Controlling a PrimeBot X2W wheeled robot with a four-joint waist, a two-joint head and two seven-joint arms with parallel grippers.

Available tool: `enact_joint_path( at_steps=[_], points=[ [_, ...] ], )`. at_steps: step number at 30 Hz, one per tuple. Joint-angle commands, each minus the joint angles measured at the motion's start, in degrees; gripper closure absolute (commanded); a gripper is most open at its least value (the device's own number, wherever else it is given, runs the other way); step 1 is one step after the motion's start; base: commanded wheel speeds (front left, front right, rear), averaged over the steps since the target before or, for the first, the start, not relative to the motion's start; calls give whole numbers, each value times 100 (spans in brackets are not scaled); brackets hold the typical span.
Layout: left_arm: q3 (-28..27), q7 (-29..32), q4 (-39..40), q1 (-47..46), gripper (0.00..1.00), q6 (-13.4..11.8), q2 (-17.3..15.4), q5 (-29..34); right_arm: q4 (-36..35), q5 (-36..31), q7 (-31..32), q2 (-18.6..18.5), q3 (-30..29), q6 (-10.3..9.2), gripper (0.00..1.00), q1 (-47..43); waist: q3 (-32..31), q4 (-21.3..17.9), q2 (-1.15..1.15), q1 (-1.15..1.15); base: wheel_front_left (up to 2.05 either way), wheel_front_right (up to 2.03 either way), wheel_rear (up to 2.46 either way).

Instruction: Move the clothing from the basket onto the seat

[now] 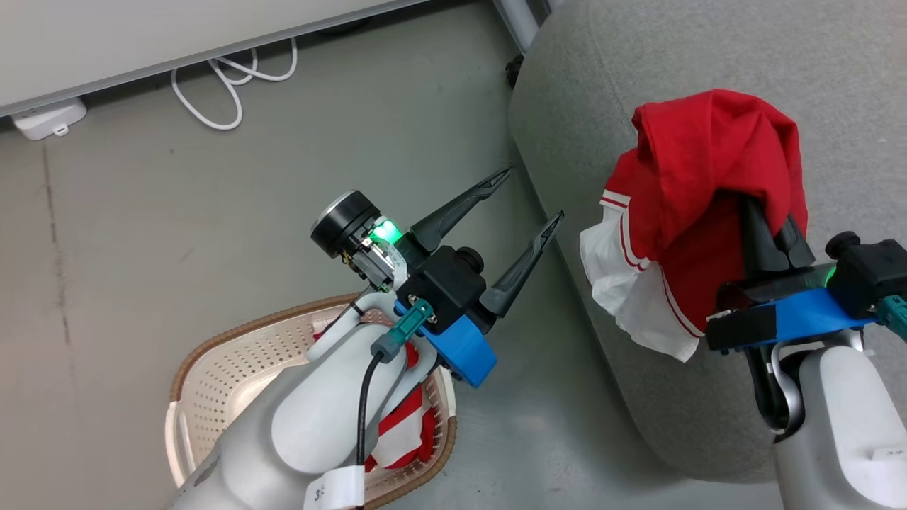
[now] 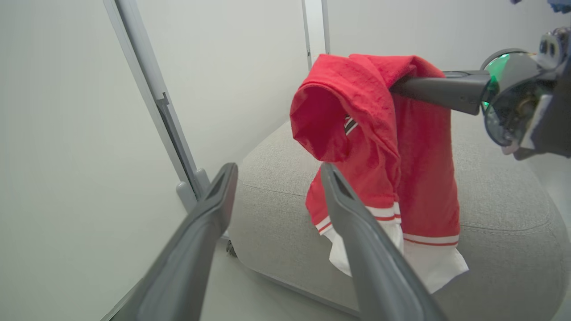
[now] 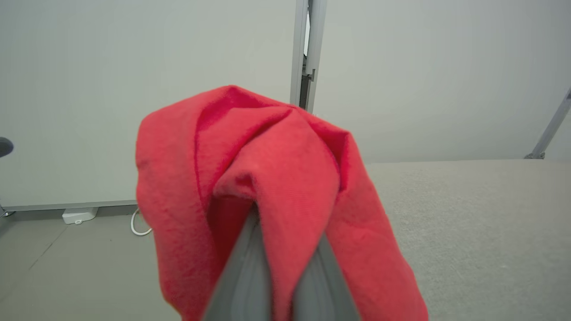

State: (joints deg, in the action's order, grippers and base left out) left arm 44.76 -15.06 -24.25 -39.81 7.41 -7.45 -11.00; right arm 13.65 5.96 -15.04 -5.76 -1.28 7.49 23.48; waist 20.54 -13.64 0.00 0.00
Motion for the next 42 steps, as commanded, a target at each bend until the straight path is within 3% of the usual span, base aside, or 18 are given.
enact_joint_path(
  at_steps=[1, 13, 31, 42],
  points=[
    [8, -18, 9, -57, 0, 9, -47, 25, -32, 7, -22, 36, -38, 1, 100, -86, 54, -162, 0, 0, 0, 0, 0],
    [128, -18, 15, -148, 0, 9, -75, 24, -116, 41, -22, 181, -301, 1, 100, -465, 200, -554, 0, 0, 0, 0, 0],
    [93, -18, 119, -162, 0, 9, -46, 55, -144, 2, -22, 258, -352, 1, 100, -369, 315, -462, 0, 0, 0, 0, 0],
    [-36, -18, 249, -322, 0, 9, -199, 206, -415, -95, -23, -326, -138, 1, 100, 752, 852, -438, 0, 0, 0, 0, 0]
  ],
)
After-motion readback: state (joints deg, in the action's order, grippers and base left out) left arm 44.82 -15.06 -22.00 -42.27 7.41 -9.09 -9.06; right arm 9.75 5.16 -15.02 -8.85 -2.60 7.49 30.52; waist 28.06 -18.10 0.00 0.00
